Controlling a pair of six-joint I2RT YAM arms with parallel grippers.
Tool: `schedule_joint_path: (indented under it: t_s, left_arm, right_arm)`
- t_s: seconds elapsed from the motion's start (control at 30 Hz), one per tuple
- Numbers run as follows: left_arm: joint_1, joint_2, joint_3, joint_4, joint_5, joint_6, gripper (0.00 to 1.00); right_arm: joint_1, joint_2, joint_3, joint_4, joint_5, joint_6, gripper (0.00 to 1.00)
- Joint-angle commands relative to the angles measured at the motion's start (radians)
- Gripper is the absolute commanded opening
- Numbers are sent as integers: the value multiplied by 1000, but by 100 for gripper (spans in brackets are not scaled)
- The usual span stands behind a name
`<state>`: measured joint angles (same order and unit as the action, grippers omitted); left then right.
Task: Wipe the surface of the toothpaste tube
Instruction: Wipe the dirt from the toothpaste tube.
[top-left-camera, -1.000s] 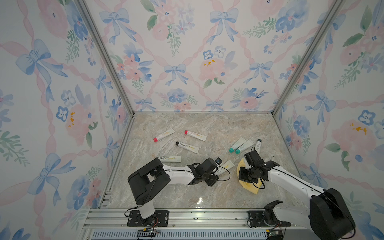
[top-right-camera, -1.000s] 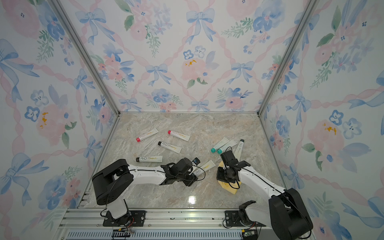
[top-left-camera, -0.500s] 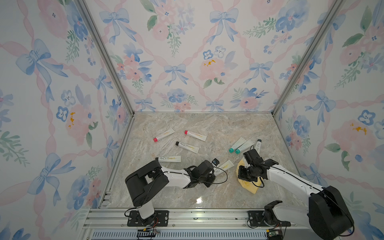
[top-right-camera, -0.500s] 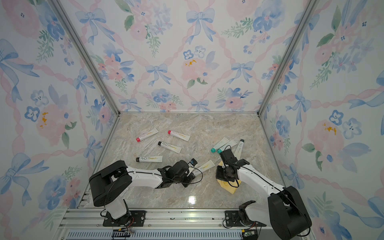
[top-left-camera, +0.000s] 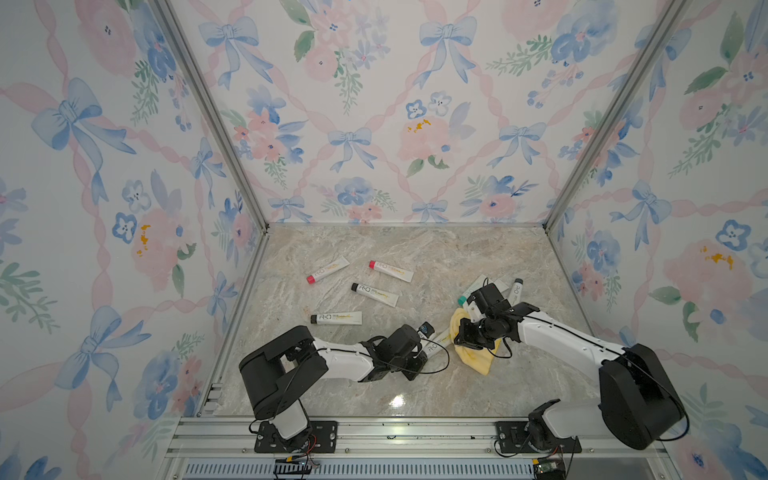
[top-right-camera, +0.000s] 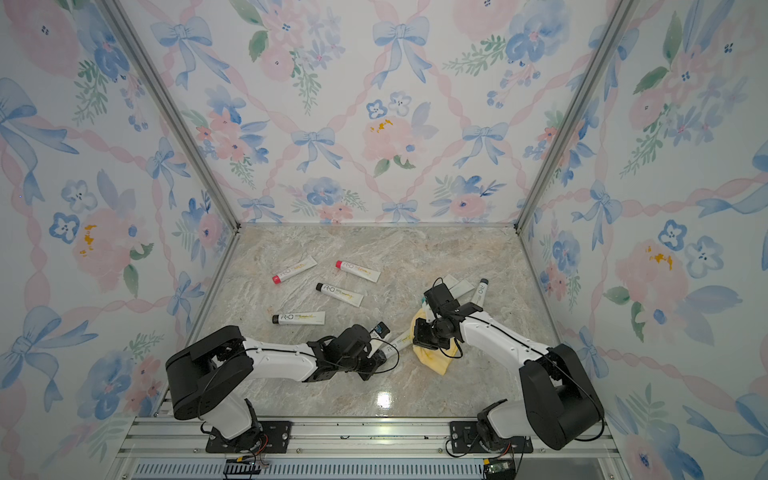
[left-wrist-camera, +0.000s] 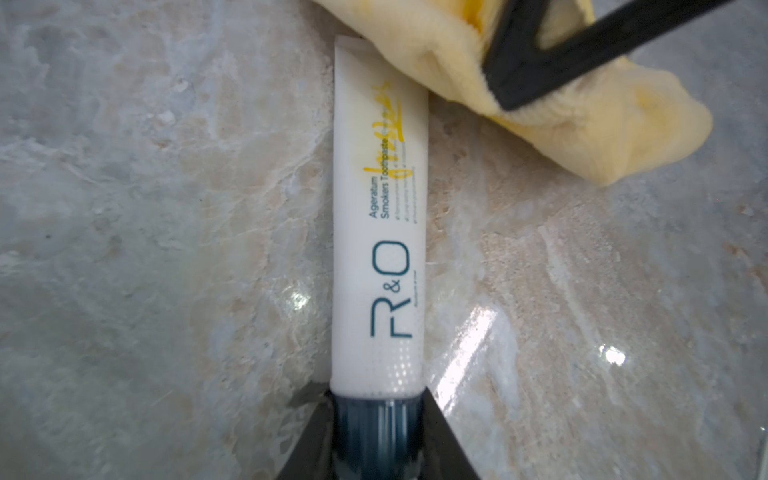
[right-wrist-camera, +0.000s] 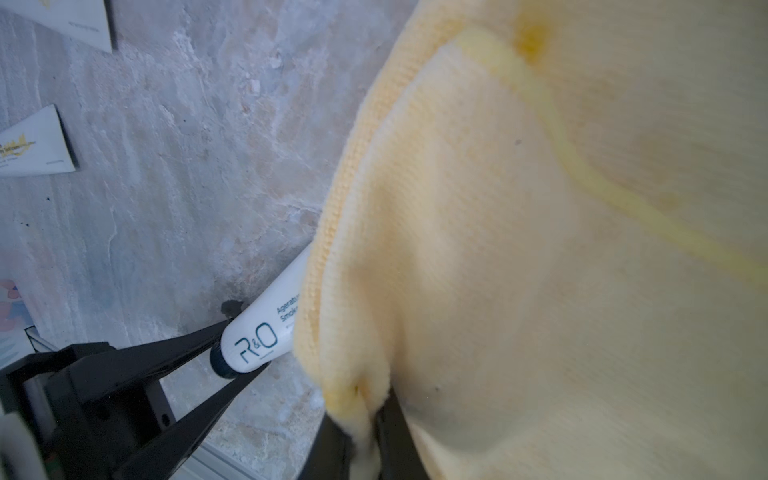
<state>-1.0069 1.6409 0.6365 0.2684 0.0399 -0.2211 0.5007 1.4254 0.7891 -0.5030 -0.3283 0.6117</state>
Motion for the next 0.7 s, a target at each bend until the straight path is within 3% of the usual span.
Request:
schedule_joint_path:
  t_s: [0.0,0.67]
  left_arm:
    - [-12,20,-13,-33,35,-7,31]
    - [-32,20,-19,-31,38,-2,21]
  right_arm:
    - [34,45,30,69,-68,50,13]
    - [24,194,132,39,-8,-20,12]
